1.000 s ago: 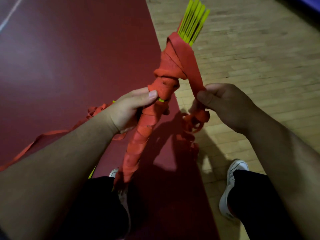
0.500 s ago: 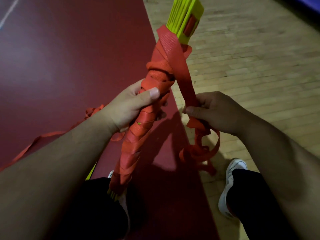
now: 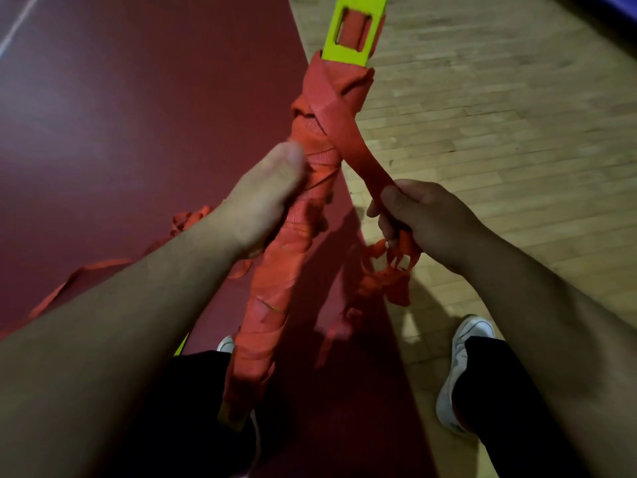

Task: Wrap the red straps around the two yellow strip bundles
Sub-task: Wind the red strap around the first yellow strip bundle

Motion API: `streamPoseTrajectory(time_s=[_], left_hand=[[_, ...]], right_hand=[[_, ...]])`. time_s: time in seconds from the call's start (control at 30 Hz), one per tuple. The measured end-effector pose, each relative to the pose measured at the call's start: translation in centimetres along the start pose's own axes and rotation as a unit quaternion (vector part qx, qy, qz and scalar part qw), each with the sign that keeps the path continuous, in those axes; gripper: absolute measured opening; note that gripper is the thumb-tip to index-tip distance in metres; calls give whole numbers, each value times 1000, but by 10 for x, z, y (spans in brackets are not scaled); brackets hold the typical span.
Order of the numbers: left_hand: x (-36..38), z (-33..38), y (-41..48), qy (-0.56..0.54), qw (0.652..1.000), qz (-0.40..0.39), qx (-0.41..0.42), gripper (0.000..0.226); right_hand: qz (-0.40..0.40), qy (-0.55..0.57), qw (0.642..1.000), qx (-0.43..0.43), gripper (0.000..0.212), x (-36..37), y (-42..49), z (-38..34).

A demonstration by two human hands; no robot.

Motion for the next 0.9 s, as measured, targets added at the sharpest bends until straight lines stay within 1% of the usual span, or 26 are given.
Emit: streamPoseTrajectory(time_s=[0.03, 0.07, 0.13, 0.17, 0.23, 0.3, 0.37, 0.47, 0.5, 0.57, 0.63, 0.77, 0.9], left_hand=[[6, 1, -2, 24, 999, -25, 9, 89], [8, 1, -3, 41, 998, -41, 15, 82], [9, 4, -2, 45, 997, -53, 33, 60], [8, 7, -1, 44, 997, -53, 45, 52], [3, 9, 1, 59, 996, -38, 59, 41], [-3, 7, 2, 69, 996, -8, 51, 33], [-7, 4, 2, 85, 995, 25, 39, 32], [-10, 5, 3, 94, 992, 79, 36, 40], [-11, 8, 1, 113, 988, 103, 35, 47], [-10, 17, -3, 197, 969, 143, 43, 68], [-7, 21, -6, 245, 958, 142, 49, 76], [0, 23, -2, 223, 969, 75, 70, 74], [-9, 20, 0, 142, 984, 71, 86, 40]], right_hand=[[-4, 1, 1000, 0, 32, 1, 0, 1], [-7, 3, 1000, 1, 31, 2, 0, 1], [-1, 7, 1000, 2, 29, 2, 1, 0], [6, 7, 1000, 0, 29, 1, 1, 0], [18, 1, 1000, -4, 29, -4, 1, -1], [27, 0, 1000, -4, 30, -6, -1, -1], [25, 9, 1000, 5, 31, -4, -1, 1], [16, 16, 1000, 16, 32, 1, 0, 2], [14, 19, 1000, 16, 31, 2, 1, 2], [15, 24, 1000, 13, 29, 3, 2, 1], [18, 24, 999, 10, 27, 3, 2, 1], [26, 25, 999, 12, 26, 0, 1, 3], [38, 31, 999, 8, 34, -4, 0, 2]])
Point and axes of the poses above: each hand's wrist, its own y-axis towards the middle knuckle, its own x-axis out of the palm, z = x × y, the point moved 8 cm from there along y, towards the middle knuckle, and after that the axes turned 11 degrees about -x, right-handed, at the moved point
